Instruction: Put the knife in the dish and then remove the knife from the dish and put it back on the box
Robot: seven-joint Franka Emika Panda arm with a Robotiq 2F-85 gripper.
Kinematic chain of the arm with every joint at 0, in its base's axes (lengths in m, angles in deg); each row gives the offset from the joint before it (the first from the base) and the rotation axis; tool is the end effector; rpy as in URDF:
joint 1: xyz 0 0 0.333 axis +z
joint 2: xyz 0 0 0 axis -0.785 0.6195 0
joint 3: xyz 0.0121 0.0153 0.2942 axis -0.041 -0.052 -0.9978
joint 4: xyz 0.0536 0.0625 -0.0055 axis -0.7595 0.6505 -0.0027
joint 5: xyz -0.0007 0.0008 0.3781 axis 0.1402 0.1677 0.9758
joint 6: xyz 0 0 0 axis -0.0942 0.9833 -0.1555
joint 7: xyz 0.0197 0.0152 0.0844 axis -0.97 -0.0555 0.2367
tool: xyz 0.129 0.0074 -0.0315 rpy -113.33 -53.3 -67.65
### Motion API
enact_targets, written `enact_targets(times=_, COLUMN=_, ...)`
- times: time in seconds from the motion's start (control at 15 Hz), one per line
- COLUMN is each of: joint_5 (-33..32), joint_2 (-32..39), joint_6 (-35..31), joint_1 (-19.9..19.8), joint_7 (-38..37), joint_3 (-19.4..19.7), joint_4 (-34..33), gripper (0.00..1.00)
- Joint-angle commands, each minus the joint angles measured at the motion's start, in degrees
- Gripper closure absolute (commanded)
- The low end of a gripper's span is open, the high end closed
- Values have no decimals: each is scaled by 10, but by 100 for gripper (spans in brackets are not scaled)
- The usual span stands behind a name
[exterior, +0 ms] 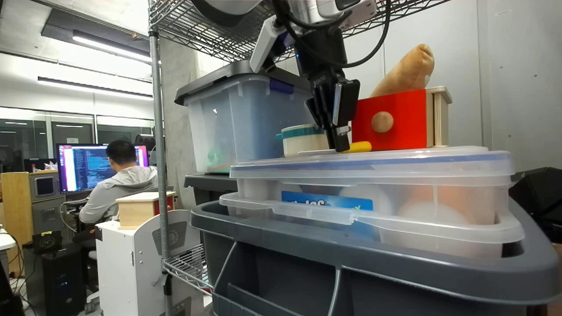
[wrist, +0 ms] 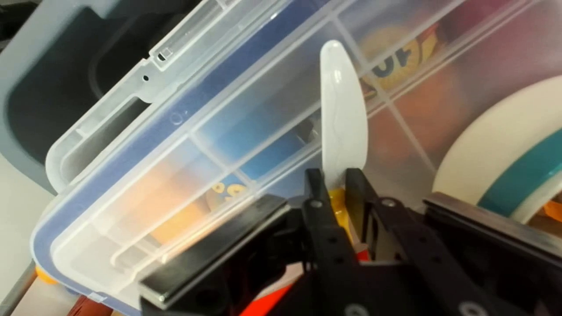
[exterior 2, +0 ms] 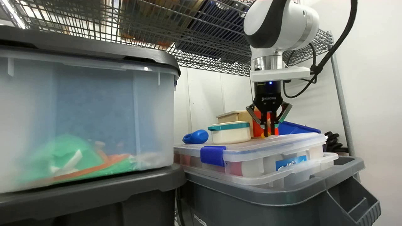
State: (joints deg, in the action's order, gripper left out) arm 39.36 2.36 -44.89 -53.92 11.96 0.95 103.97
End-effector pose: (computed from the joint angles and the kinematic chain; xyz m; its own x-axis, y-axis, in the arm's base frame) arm 0.5853 -0.0595 0.3974 0.8094 -0.5500 0.2059 -0.5574 -0.8298 -0.0253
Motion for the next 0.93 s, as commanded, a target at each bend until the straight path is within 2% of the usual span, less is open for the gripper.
enact_targets(times=0.0, joint_5=10, joint_2=-16, joint_6=43, joint_1=6, joint_7=-1, joint_3=1, joint_4=-3, gripper=96)
enact_targets(times=0.87, joint_5=6, joint_2=-46, joint_6=100, joint_1=18, joint_7=-3, joint_3=-18, joint_4=-37, gripper=96)
